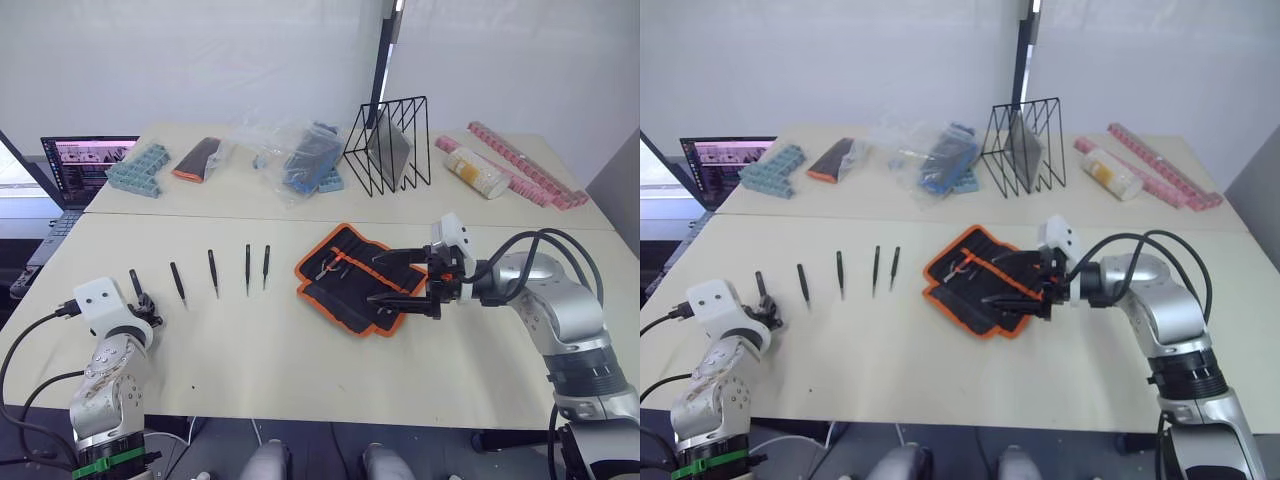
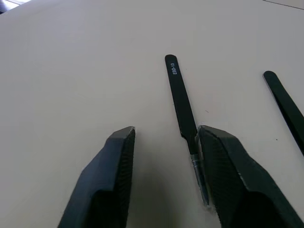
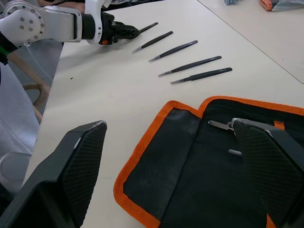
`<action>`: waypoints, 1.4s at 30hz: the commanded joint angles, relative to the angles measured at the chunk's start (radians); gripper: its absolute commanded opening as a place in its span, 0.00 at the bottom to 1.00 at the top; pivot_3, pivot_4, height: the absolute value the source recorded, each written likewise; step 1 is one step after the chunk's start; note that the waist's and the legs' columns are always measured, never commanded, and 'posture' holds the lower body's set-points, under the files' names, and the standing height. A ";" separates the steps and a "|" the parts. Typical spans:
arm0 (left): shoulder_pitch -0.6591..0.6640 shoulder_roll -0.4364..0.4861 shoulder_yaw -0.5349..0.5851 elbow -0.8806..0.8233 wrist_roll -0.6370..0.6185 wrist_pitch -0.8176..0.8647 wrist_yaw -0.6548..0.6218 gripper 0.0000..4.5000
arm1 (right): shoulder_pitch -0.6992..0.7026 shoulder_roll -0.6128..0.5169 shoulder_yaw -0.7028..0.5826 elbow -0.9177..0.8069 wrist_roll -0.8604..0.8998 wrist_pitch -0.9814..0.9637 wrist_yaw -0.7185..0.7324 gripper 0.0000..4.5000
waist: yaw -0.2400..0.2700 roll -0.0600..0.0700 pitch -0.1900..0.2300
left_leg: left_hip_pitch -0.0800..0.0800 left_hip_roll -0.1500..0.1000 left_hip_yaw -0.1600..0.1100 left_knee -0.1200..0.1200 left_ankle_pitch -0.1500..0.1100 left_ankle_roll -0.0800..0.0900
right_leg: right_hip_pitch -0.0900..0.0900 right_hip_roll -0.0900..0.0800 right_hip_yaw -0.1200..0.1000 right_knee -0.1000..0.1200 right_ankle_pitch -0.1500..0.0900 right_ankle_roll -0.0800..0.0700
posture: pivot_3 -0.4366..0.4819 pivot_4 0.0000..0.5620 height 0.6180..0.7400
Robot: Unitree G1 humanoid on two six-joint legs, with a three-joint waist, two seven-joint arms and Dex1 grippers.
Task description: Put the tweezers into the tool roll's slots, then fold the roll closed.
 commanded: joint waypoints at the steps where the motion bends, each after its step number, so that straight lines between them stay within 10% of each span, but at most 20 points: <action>1: -0.011 -0.019 -0.005 0.026 0.010 0.009 0.018 0.16 | -0.002 -0.013 -0.026 -0.040 0.007 -0.017 -0.007 1.00 | 0.004 0.000 0.000 | 0.000 0.000 0.000 0.000 0.000 0.000 | 0.000 0.000 0.000 0.000 0.000 0.000 | 0.48 0.27 0.99; 4: -0.022 -0.017 -0.002 0.027 0.020 0.002 0.022 0.01 | -0.005 -0.012 -0.024 -0.043 0.007 -0.016 -0.012 1.00 | 0.010 0.000 0.000 | 0.000 0.000 0.000 0.000 0.000 0.000 | 0.000 0.000 0.000 0.000 0.000 0.000 | 0.48 0.27 0.99; 15: 0.008 0.015 0.014 -0.044 0.022 -0.036 -0.010 0.01 | -0.019 -0.001 -0.008 -0.053 0.002 -0.014 -0.031 1.00 | 0.013 0.000 0.000 | 0.000 0.000 0.000 0.000 0.001 -0.001 | 0.000 0.001 0.000 0.000 0.001 0.000 | 0.48 0.27 0.99; 33: -0.145 0.279 -0.270 -0.287 -0.186 0.042 -0.569 0.01 | -0.009 0.013 -0.034 0.152 -0.195 -0.148 -0.269 1.00 | 0.004 -0.002 0.000 | -0.011 0.000 0.004 0.003 0.004 -0.004 | -0.013 0.003 0.000 0.006 0.003 -0.002 | 0.48 0.27 0.99; 42: -0.253 0.287 -0.355 -0.298 -0.314 0.219 -0.653 0.00 | 0.023 0.059 -0.070 0.276 -0.167 -0.168 -0.246 0.36 | -0.017 -0.002 0.000 | -0.010 0.001 0.007 0.003 0.004 -0.003 | -0.013 0.003 0.001 0.008 0.003 -0.002 | 0.48 0.27 0.99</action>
